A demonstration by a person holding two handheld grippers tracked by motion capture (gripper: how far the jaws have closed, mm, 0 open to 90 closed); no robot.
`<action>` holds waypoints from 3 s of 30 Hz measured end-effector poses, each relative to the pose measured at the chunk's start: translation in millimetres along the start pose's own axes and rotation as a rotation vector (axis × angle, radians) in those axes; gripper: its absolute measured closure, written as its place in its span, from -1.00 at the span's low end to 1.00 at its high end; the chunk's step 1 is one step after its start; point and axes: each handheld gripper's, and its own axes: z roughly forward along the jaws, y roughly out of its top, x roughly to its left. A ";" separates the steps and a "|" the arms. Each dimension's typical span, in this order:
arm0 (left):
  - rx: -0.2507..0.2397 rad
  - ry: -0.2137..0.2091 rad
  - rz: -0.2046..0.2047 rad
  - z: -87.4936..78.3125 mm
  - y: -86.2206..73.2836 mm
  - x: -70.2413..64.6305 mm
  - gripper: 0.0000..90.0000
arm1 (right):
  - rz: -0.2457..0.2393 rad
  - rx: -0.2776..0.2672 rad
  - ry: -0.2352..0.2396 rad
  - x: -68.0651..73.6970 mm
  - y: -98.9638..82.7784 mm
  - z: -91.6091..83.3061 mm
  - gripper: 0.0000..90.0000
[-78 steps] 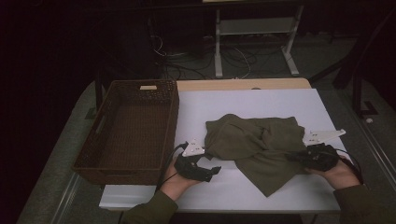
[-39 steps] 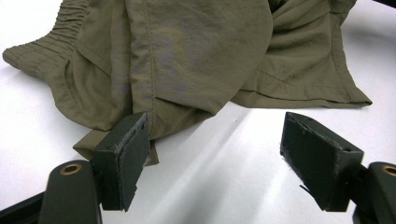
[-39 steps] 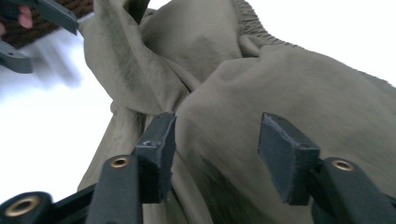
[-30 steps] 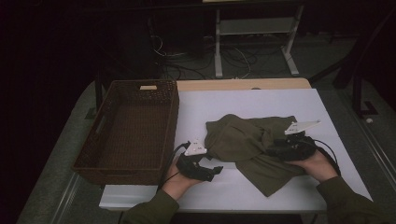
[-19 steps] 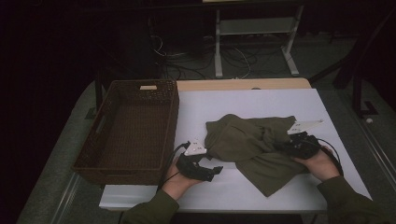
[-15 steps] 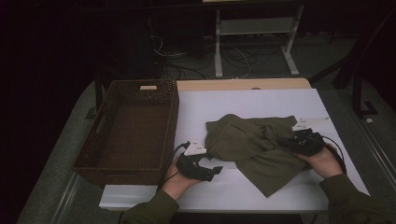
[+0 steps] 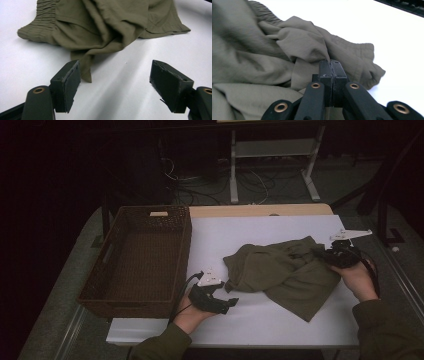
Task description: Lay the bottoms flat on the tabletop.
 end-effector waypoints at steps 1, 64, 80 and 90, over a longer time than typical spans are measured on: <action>0.002 -0.001 0.001 0.1 -0.1 0.1 -0.46 | 0.012 0.001 0.002 -2.7 -0.9 1.7 0.96; 0.018 -0.030 0.012 1.3 -4.7 2.6 -0.49 | -0.272 0.158 0.366 130.4 -21.1 37.1 0.15; 0.019 -0.018 0.012 -0.2 -4.1 0.1 -0.42 | -0.303 0.155 0.355 131.2 -22.4 37.3 0.88; -0.021 -0.004 0.030 8.4 9.4 -2.1 -0.36 | -0.301 0.159 0.359 131.0 -22.3 37.1 0.90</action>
